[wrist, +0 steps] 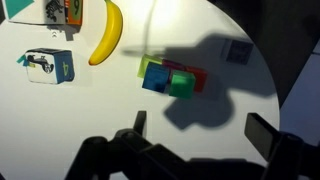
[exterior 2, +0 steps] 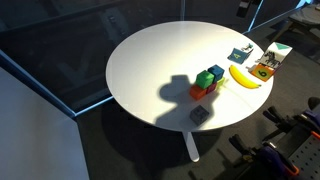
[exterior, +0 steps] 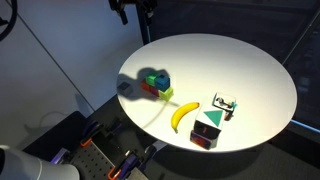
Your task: Pick up the gray block and stack it on top of the blue and green blocks
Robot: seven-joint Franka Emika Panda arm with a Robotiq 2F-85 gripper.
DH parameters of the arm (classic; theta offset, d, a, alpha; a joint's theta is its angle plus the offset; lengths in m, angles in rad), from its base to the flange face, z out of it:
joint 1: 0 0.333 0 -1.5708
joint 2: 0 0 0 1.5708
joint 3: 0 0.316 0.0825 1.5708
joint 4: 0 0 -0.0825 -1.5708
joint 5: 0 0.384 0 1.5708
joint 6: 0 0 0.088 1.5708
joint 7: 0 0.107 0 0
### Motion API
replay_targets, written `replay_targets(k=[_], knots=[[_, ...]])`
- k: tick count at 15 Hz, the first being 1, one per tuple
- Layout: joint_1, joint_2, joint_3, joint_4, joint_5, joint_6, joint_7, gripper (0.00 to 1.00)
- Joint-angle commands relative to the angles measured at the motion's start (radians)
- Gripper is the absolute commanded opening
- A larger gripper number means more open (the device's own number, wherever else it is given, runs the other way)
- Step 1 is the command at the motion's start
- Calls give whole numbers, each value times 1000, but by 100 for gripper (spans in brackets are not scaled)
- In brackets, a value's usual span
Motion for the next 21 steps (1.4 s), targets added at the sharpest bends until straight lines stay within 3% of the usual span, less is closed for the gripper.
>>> replay_targets(k=[1, 12, 21], knots=[[7, -32, -13, -138, 31, 157, -25, 100], [34, -2, 37, -312, 27, 199, 108, 100], [75, 83, 127, -228, 52, 182, 427, 100]])
